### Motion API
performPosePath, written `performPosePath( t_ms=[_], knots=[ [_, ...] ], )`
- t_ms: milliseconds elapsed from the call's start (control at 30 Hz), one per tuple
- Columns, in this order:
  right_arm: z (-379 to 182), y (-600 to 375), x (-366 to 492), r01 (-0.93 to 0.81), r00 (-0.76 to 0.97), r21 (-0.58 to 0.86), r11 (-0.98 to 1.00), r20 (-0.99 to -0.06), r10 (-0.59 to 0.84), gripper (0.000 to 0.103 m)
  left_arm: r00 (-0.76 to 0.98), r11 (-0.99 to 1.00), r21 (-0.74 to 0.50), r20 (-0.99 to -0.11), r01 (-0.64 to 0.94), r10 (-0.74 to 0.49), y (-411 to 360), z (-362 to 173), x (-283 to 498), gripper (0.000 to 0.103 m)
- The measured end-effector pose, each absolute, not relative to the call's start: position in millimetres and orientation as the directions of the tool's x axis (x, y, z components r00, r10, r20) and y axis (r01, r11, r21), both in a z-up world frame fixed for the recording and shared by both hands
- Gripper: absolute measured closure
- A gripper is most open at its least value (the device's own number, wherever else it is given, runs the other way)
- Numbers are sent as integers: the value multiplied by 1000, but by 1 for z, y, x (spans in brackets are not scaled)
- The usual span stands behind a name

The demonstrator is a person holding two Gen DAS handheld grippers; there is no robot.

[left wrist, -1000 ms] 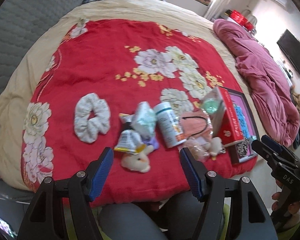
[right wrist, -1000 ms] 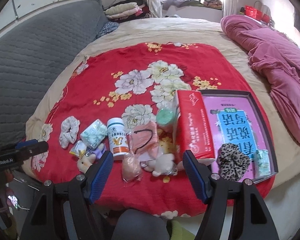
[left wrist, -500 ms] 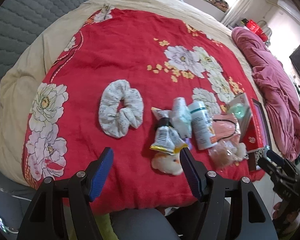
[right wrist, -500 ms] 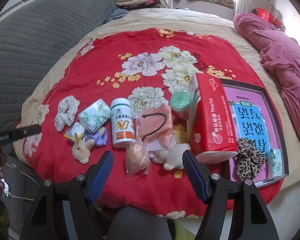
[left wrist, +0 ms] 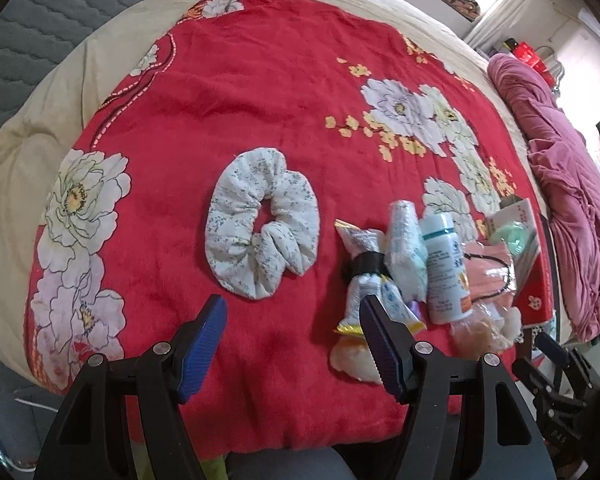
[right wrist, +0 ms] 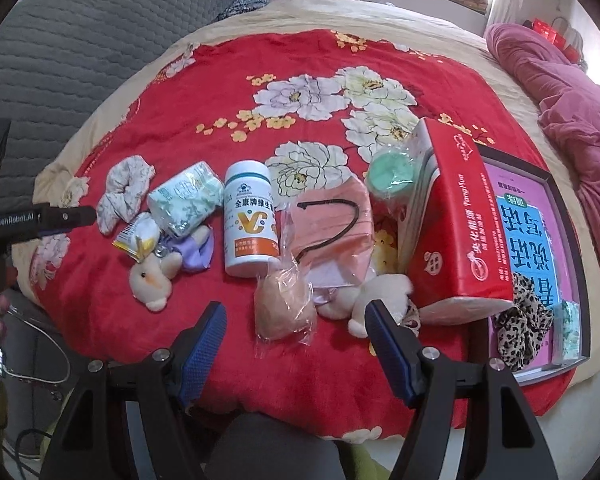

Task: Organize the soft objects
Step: 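Grasp the white floral scrunchie with the left tool while the right tool grasps the bagged bun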

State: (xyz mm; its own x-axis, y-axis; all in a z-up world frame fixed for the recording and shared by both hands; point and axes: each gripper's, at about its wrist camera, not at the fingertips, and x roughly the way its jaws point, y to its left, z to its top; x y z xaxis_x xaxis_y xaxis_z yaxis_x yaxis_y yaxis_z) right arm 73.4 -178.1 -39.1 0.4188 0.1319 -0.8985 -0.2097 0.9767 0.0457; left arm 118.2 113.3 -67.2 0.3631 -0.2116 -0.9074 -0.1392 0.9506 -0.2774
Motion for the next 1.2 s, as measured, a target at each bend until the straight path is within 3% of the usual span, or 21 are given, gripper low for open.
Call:
performPosePath(
  t_ms=[767,967,1033,1133,1200],
  knots=[
    [-95,-142,88,-305,378,-90,948,-925,34,33,337,951,-221,-931,-218,-139,128,-113,165,33],
    [-102,-146,92,-305,370,-97,947,-929,24,49,328,947,-228,-933,-228,-146,123,-124,177,33],
    [-103,-147,93,-303,364,-82,949,-931,36,54,322,951,-217,-936,-219,-140,119,-126,179,40],
    [-102,-149,92,-303,373,-67,951,-926,54,56,319,952,-220,-936,-211,-146,116,-127,182,65],
    [-98,-152,92,-293,381,-53,955,-922,65,57,312,946,-250,-933,-207,-179,116,-129,183,75]
  ],
)
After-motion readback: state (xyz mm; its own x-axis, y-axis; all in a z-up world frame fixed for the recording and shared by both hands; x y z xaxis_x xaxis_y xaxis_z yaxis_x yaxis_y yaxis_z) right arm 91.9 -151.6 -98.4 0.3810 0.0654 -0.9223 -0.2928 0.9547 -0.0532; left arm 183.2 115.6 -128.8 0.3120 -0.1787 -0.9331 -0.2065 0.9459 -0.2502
